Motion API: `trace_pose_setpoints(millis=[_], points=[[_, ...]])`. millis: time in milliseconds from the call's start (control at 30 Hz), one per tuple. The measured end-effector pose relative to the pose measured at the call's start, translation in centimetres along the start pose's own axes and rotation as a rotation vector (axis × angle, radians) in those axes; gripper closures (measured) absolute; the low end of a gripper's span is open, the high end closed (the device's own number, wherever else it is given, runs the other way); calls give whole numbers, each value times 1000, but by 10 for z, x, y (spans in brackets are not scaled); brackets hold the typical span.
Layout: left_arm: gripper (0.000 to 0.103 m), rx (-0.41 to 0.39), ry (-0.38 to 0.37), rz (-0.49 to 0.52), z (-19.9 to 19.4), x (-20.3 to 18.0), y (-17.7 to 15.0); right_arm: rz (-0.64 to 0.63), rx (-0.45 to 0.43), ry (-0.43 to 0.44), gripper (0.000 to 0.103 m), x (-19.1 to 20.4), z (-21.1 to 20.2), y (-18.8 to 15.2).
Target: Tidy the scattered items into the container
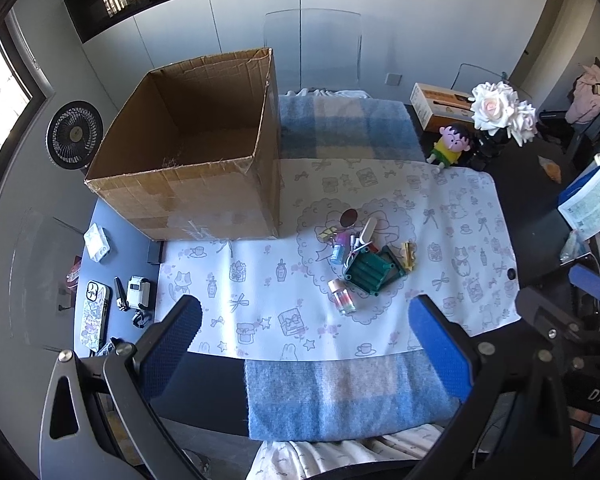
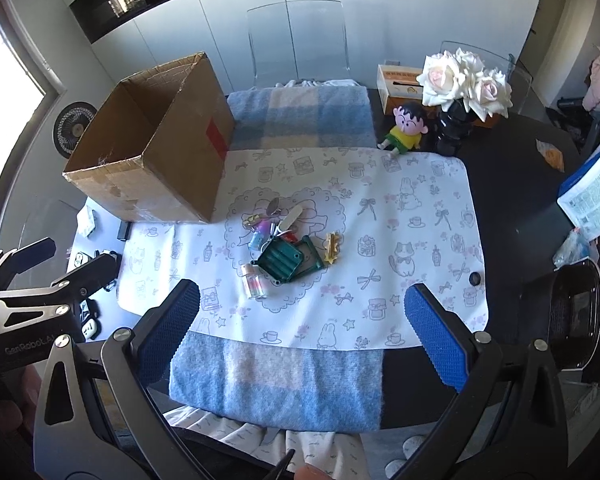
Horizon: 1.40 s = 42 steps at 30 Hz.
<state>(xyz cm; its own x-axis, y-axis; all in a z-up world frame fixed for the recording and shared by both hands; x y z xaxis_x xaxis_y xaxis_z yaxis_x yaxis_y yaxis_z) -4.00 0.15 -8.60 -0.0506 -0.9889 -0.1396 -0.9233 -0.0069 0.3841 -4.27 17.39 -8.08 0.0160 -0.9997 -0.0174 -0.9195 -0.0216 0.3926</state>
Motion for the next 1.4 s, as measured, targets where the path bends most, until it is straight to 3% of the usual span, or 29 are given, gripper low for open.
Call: trace_pose_setpoints(millis=[333, 833, 1400], points=[[0, 7, -8, -28, 0, 2, 3, 8, 42, -25, 0, -4, 5, 0], [0, 14, 9, -18, 3, -3, 8, 12, 32, -46, 0, -9, 4, 7], [0, 71, -7, 2, 28, -7, -3, 3, 66, -9, 0, -4, 15, -2]])
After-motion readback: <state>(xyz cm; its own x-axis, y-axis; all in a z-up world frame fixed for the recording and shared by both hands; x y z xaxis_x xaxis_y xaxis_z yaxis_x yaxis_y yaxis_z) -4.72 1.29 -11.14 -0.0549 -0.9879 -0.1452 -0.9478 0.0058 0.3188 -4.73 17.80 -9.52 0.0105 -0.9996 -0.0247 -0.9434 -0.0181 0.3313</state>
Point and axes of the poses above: each gripper's, at about its wrist camera, not at the fingertips, and z roughly the way its jaws point, x to its left, y to its top, the point moved 9 cm from there along z, roughly the way its jaws point, and after that the axes turned 8 degrees about -y, right-handed, at the moved point
